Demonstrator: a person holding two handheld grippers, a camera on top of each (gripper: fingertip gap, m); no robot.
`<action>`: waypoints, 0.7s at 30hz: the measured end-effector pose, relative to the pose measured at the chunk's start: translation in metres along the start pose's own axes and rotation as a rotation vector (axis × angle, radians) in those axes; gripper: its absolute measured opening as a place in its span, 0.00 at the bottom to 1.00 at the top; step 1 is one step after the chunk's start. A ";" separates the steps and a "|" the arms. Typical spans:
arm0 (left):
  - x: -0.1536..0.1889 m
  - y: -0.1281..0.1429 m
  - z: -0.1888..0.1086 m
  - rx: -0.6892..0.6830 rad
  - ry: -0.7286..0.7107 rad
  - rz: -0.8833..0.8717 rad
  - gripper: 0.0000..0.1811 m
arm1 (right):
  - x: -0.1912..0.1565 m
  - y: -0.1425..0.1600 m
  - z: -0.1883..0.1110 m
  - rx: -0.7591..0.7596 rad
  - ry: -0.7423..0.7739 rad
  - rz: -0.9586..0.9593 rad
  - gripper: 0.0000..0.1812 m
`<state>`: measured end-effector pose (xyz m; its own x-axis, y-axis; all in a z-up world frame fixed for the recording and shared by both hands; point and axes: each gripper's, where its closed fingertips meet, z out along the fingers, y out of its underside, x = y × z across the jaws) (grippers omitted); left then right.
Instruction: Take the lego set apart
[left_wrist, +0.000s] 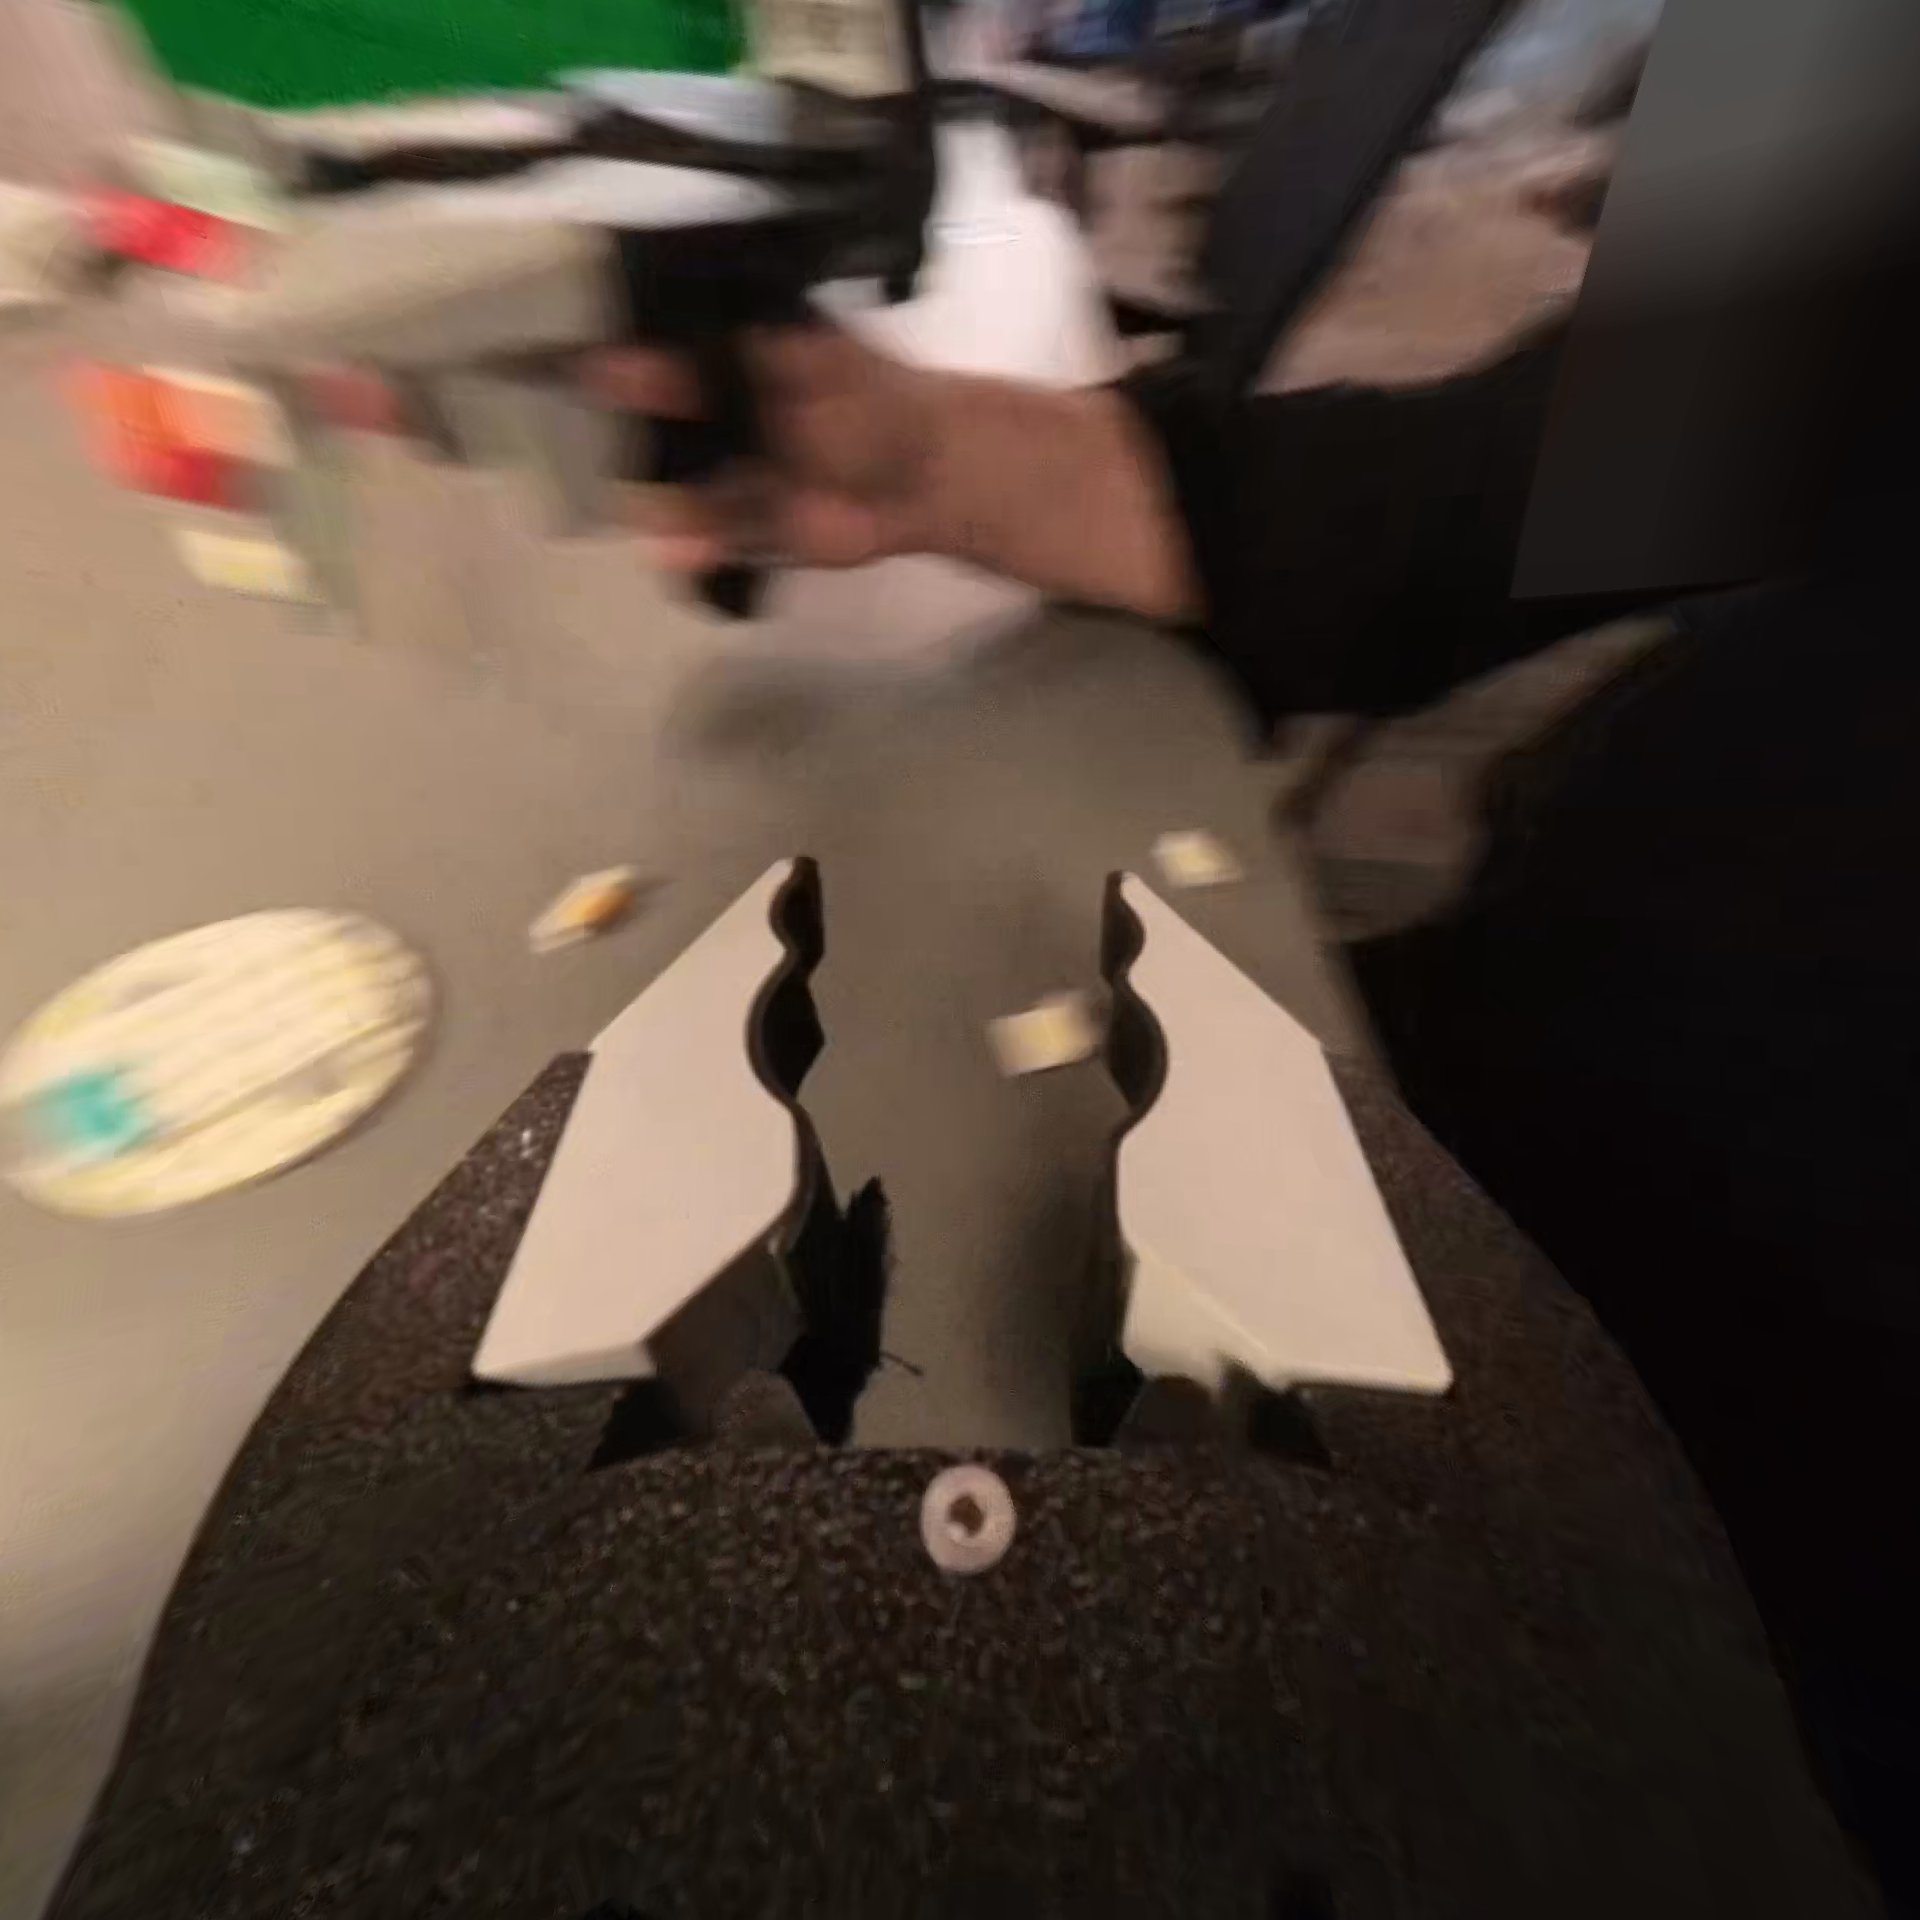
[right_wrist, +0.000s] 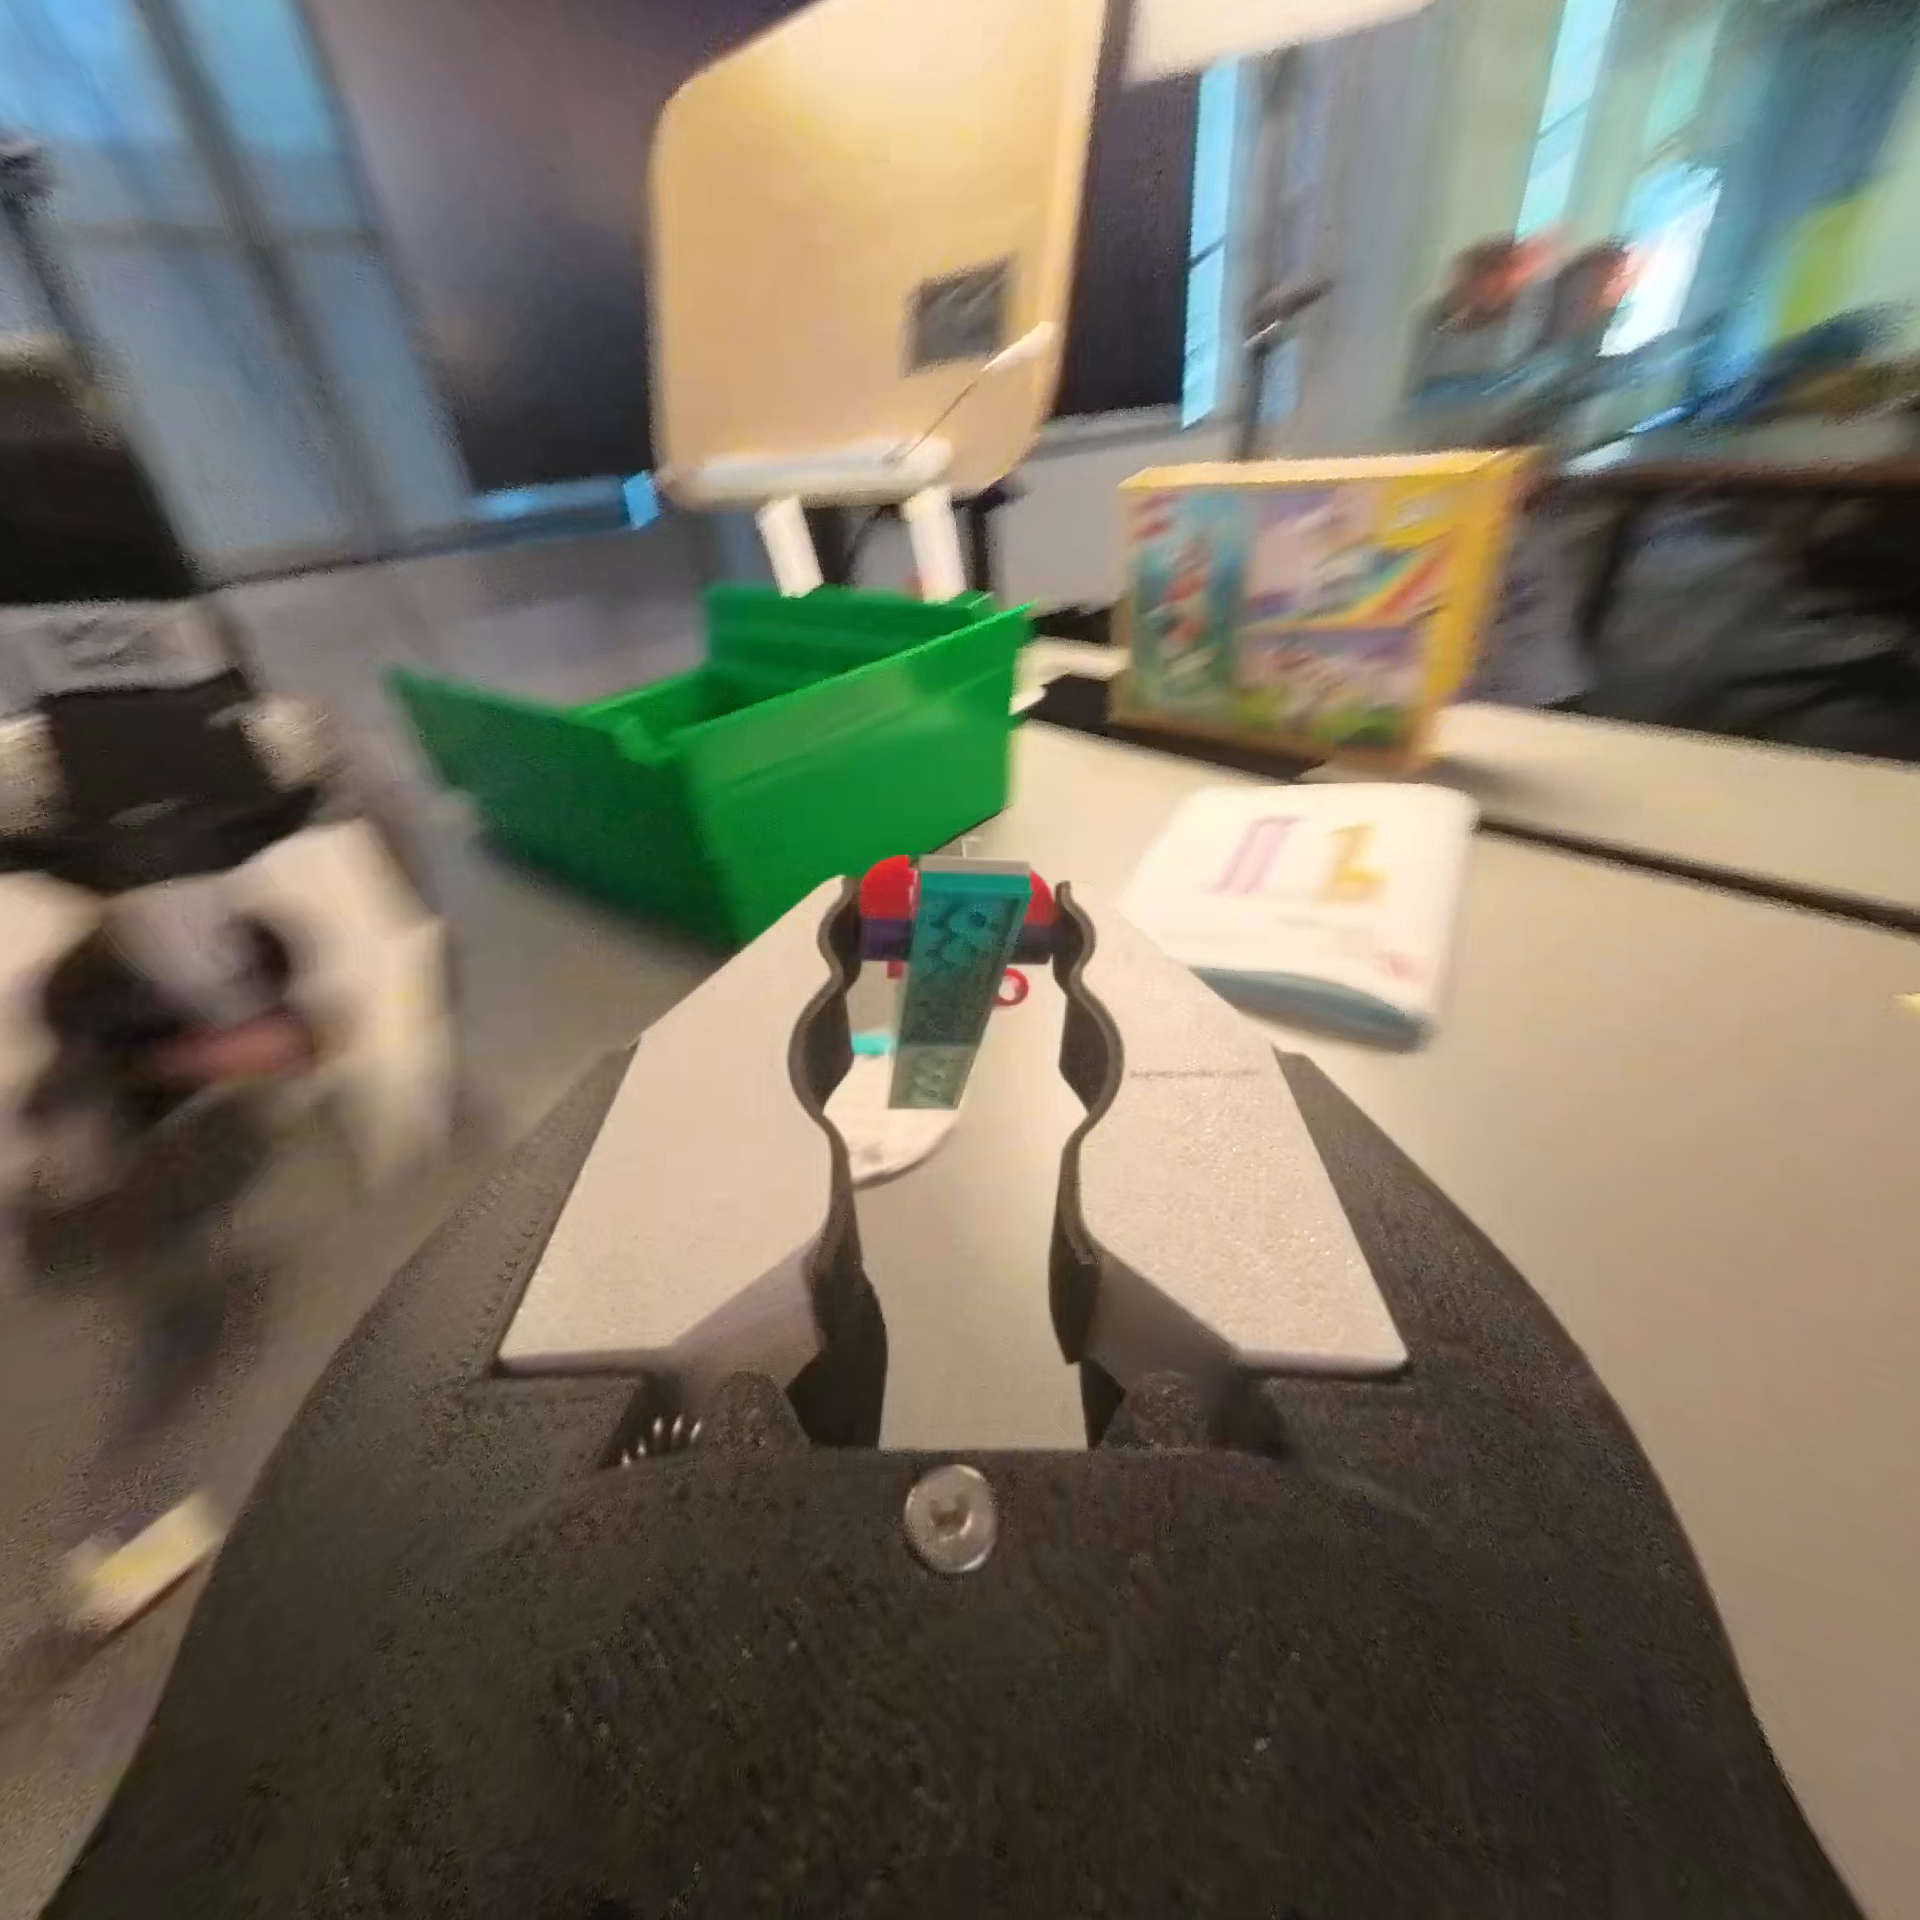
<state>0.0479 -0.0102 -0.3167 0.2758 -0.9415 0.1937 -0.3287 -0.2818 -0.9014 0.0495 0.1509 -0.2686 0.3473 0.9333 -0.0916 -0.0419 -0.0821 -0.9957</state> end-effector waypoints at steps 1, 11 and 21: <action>0.028 -0.002 0.007 0.009 0.137 -0.027 0.29 | 0.015 -0.008 -0.006 0.053 0.086 -0.025 0.19; 0.070 0.036 0.073 -0.315 0.100 0.121 0.15 | 0.027 -0.021 -0.019 0.135 0.294 -0.307 0.19; 0.066 0.041 0.092 -0.338 0.039 0.045 0.05 | 0.011 -0.010 -0.009 0.096 0.222 -0.330 0.19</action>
<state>0.1357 -0.0666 -0.3771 0.2217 -0.9589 0.1768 -0.6223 -0.2788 -0.7315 0.0626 0.1592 -0.2600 0.5502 0.8049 0.2222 0.0225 0.2517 -0.9675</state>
